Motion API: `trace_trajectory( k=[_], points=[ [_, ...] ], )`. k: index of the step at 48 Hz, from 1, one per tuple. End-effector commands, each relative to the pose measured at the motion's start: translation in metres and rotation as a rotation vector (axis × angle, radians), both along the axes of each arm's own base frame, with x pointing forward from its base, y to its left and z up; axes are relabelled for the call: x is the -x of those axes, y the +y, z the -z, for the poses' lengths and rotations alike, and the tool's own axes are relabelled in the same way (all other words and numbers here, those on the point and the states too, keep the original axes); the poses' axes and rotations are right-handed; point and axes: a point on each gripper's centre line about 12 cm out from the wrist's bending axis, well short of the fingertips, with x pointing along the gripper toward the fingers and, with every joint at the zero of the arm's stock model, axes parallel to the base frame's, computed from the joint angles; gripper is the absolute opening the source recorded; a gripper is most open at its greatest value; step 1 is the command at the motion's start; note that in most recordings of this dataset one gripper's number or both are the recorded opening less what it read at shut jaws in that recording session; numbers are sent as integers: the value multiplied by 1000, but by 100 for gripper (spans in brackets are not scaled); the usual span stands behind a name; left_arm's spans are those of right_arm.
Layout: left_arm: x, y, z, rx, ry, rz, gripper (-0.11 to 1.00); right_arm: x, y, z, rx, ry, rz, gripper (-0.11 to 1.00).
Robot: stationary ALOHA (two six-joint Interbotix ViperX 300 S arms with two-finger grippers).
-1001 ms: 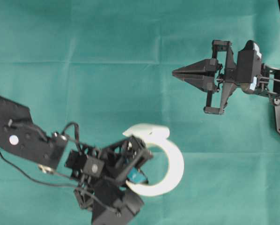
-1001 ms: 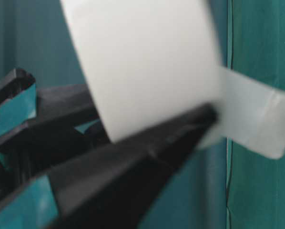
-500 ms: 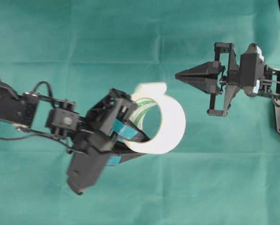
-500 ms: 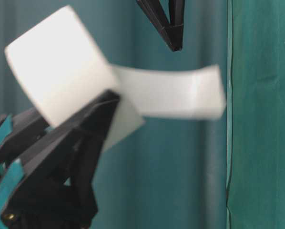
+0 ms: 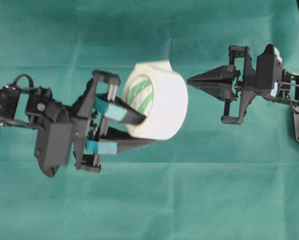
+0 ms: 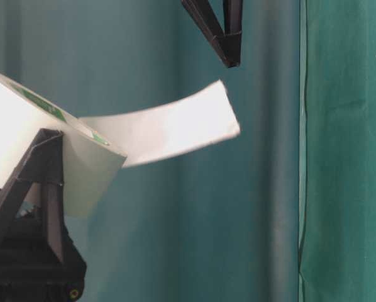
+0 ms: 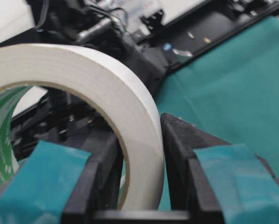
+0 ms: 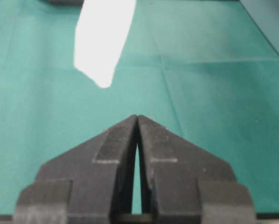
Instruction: Peel off the duct tape with your right arm.
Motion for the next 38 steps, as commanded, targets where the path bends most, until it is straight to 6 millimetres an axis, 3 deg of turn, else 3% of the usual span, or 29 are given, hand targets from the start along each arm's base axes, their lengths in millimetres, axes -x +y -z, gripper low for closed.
trace_trajectory(
  k=[1,9,14,20,29,38],
  points=[
    [6,4,-17,13,-82,-11,22,-4,1,-12,7,-44,-12,-9],
    [8,8,-12,12,-88,-21,22,-7,4,-15,18,-53,-42,-9],
    [7,8,-11,11,-85,-21,22,-10,4,-17,8,-61,-42,-2],
    [7,8,-11,10,-90,-21,22,-20,3,-15,-5,-53,-39,20],
    [8,8,-10,9,-87,-20,22,-37,-2,-10,-10,-36,-32,71],
    [8,8,-9,8,-84,-20,22,-48,-4,-15,-8,-52,-31,71]
  ],
)
